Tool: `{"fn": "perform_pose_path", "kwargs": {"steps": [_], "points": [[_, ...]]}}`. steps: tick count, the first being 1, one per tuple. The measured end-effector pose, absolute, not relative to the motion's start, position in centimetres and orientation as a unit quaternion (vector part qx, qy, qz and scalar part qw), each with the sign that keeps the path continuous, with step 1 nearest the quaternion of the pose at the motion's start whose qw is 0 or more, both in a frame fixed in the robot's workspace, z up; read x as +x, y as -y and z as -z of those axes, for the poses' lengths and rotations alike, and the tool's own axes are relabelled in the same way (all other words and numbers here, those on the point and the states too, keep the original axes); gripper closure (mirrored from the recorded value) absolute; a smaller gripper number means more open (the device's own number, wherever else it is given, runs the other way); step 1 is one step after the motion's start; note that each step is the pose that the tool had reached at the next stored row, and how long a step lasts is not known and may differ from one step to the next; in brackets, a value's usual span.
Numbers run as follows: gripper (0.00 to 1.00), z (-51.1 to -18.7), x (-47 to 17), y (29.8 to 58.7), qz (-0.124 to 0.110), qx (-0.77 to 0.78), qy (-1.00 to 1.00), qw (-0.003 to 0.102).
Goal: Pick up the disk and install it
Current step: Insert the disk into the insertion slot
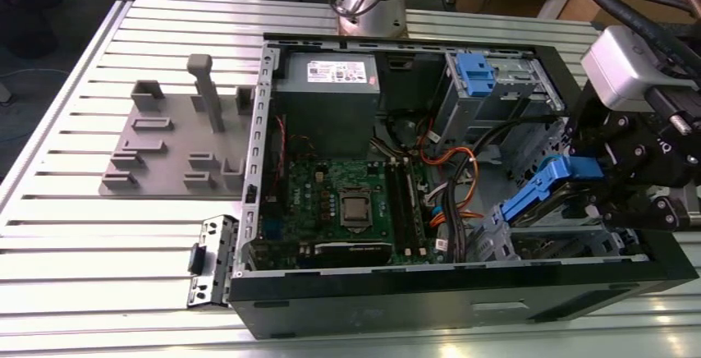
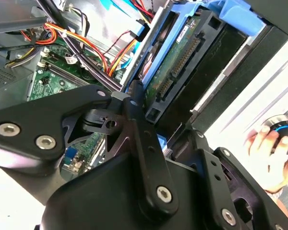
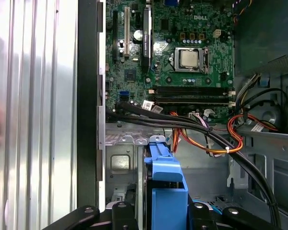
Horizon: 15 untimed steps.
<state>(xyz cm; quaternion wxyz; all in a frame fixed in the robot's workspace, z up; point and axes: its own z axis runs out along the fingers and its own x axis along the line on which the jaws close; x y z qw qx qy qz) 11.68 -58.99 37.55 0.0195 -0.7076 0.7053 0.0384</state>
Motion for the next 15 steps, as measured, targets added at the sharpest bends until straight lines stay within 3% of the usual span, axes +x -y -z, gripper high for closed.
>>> {"fn": "perform_pose_path", "kwargs": {"steps": [15], "points": [[0.56, -40.2, 11.7, 59.0, -0.038, -0.708, -0.705, 0.019]]}}
